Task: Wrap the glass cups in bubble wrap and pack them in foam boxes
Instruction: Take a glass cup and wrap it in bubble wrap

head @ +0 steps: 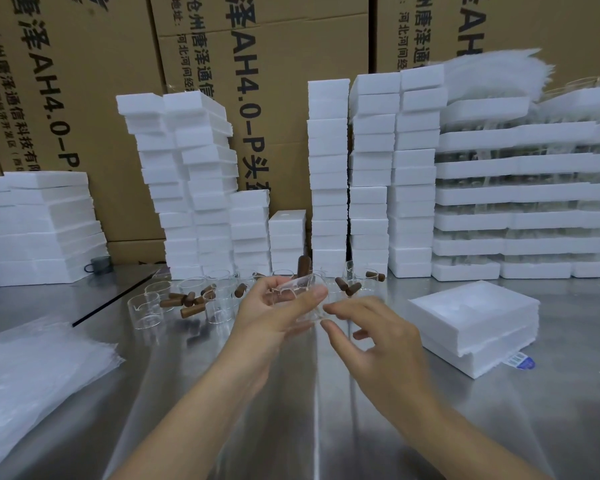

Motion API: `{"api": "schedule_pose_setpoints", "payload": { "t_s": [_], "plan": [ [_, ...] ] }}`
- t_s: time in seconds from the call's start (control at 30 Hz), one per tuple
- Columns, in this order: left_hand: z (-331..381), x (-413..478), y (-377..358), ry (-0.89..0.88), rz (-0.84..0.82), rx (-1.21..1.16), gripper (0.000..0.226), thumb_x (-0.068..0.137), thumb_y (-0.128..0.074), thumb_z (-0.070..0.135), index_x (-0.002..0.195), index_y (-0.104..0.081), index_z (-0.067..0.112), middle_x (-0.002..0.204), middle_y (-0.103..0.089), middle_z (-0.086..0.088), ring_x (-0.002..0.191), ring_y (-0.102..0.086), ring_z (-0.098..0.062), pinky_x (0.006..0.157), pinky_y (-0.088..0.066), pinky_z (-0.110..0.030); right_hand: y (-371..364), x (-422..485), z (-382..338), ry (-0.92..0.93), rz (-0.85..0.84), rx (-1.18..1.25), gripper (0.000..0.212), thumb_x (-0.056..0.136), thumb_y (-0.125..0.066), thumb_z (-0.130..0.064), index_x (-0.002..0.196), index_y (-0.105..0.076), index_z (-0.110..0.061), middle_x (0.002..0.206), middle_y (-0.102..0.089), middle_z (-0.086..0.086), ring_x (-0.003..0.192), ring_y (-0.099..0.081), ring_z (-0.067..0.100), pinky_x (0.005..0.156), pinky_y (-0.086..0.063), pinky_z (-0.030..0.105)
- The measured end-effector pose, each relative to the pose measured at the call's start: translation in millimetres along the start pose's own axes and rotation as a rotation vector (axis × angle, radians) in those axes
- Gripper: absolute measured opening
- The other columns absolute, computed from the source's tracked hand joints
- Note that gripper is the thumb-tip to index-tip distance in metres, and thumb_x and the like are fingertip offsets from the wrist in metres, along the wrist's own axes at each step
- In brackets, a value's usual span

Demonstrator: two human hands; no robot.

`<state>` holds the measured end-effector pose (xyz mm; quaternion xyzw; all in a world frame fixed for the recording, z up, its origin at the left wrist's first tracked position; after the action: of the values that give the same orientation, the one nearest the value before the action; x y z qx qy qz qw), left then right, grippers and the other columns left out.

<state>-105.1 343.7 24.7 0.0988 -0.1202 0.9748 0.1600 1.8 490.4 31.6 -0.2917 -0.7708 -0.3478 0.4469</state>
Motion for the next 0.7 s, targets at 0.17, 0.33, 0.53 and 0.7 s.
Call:
{"api": "schedule_pose_setpoints", "payload": {
  "t_s": [0.17,0.33,0.53,0.7],
  "plan": [
    [-0.7,3.5,5.5,-0.081,0.051,0.090,0.111,0.029,-0.105,0.066,0.123,-0.065,0.022,0.126,-0.065,-0.012,0.109,-0.077,-0.026,0.093,-0.065,-0.046,2.2,0.8,-7.6,0.056,-0.015,-0.094,0.016,0.090,-0.082,-0.018,0.102,-0.080,-0.029,0.098,-0.073,-0.023,0.087,-0.067,-0.002,0.068,-0.058,0.027],
    [-3.6,4.5,5.3,-0.098,0.056,0.132,0.100,0.036,-0.103,0.065,0.121,-0.067,0.027,0.123,-0.067,-0.008,0.105,-0.078,-0.018,0.088,-0.067,-0.040,2.8,2.8,-11.4,0.095,-0.029,-0.188,0.007,0.094,-0.073,-0.026,0.094,-0.074,-0.033,0.090,-0.066,-0.021,0.077,-0.062,0.001,0.061,-0.053,0.026],
    [-4.5,2.3,4.3,-0.060,0.060,0.137,0.085,0.049,-0.101,0.054,0.121,-0.067,0.024,0.124,-0.067,-0.012,0.107,-0.077,-0.024,0.091,-0.066,-0.046,7.0,7.2,0.8,-0.066,-0.016,-0.121,0.009,0.090,-0.069,-0.028,0.088,-0.066,-0.037,0.088,-0.063,-0.020,0.081,-0.066,0.004,0.061,-0.054,0.031],
    [-3.9,1.1,4.6,0.009,0.064,0.035,0.074,0.066,-0.103,0.037,0.126,-0.067,0.011,0.131,-0.066,-0.027,0.103,-0.077,-0.029,0.095,-0.064,-0.050,-3.3,2.6,26.0,-0.247,-0.256,-0.122,0.016,0.091,-0.038,-0.043,0.078,-0.041,-0.035,0.076,-0.057,-0.013,0.068,-0.055,0.010,0.056,-0.045,0.036]
  ]
}}
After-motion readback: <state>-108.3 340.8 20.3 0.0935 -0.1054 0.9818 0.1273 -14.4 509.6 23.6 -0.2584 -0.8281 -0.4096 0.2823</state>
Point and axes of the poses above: each hand's wrist, its own x-axis towards the middle knuckle, its own y-axis out of the back of the hand, z = x × y, the point moved 8 cm from there along x, towards the middle knuckle
